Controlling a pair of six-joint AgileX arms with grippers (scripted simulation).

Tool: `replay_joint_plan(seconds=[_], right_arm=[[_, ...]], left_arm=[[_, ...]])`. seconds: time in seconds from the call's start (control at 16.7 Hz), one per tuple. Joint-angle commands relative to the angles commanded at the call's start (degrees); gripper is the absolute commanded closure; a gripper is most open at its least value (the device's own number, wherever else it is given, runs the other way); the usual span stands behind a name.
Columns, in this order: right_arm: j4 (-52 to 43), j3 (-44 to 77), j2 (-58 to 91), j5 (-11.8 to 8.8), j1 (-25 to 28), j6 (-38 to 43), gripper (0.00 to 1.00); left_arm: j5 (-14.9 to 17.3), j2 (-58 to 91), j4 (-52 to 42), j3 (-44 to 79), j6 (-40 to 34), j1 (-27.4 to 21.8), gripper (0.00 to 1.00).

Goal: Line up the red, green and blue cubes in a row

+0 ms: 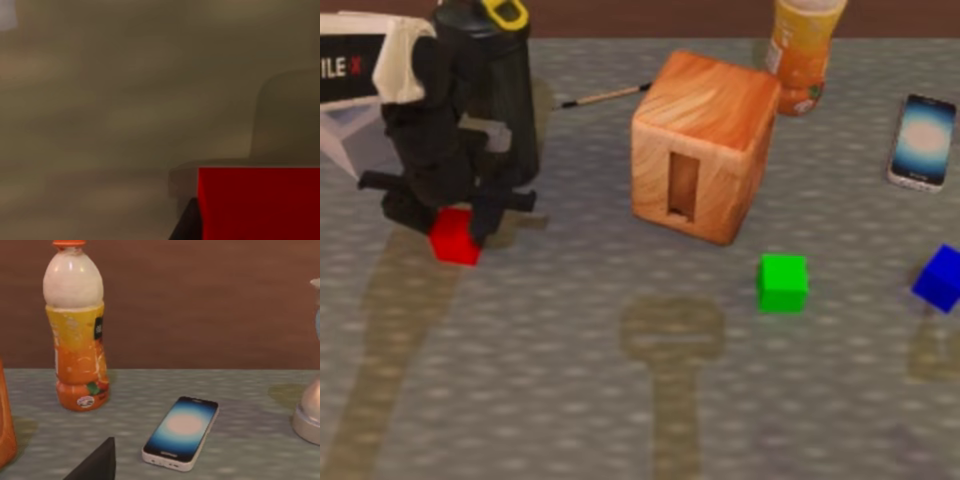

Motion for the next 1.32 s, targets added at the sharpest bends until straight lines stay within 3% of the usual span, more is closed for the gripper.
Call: replay_joint_plan(seconds=[0.48,0.9,1.08,1.32], right_arm=[[0.0,0.0,0.0,0.0,0.0,0.0,0.0],[0.0,0.0,0.0,0.0,0.0,0.0,0.0],[0.0,0.0,0.0,0.0,0.0,0.0,0.0],[0.0,0.0,0.0,0.0,0.0,0.0,0.0]], left_arm=[[0.0,-3.8,-12.7,8.6,-0.1,1.0,1.0],[-0.1,-4.5,-13.5,8.9,-0.9,0.0,1.0],[-0.4,-6.4,-13.5,7.0,-6.6,-4.0,1.0],[-0.8,-10.4,-13.3,2.4,-19.8,-12.1,1.0]])
